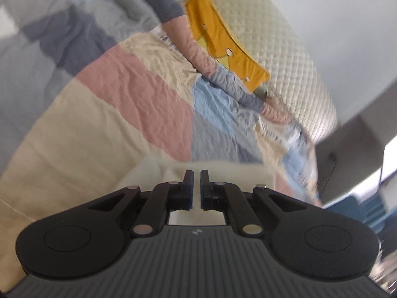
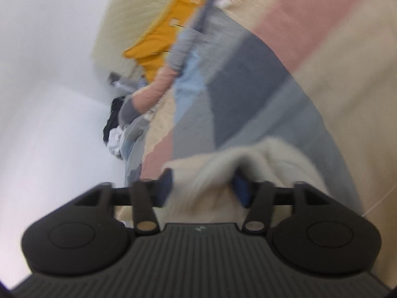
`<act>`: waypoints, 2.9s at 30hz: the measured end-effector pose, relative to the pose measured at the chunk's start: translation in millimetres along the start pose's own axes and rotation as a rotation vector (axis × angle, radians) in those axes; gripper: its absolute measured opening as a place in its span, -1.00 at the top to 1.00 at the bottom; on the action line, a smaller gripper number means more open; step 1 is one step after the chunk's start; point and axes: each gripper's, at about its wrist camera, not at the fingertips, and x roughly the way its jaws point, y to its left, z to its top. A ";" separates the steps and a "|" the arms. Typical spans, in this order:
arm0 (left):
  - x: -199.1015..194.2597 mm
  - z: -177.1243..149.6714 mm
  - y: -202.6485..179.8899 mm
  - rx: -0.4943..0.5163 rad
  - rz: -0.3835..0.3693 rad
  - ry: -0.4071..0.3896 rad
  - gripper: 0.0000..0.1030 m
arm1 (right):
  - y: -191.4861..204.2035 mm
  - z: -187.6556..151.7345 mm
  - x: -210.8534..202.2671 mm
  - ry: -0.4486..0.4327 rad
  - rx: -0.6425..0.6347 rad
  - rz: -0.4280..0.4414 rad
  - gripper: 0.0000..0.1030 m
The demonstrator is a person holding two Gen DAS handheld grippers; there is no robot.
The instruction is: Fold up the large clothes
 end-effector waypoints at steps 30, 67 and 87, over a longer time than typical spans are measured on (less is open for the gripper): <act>26.2 -29.1 -133.2 0.222 0.184 -0.093 -0.42 | 70.8 14.0 16.9 -0.019 -0.427 -0.257 -0.10; 18.6 34.1 -85.4 0.134 0.282 -0.001 0.95 | 84.1 31.8 18.3 0.023 -0.567 -0.446 0.82; 104.5 99.8 -45.6 0.058 0.403 0.045 0.96 | 52.4 69.1 76.3 -0.015 -0.374 -0.485 0.83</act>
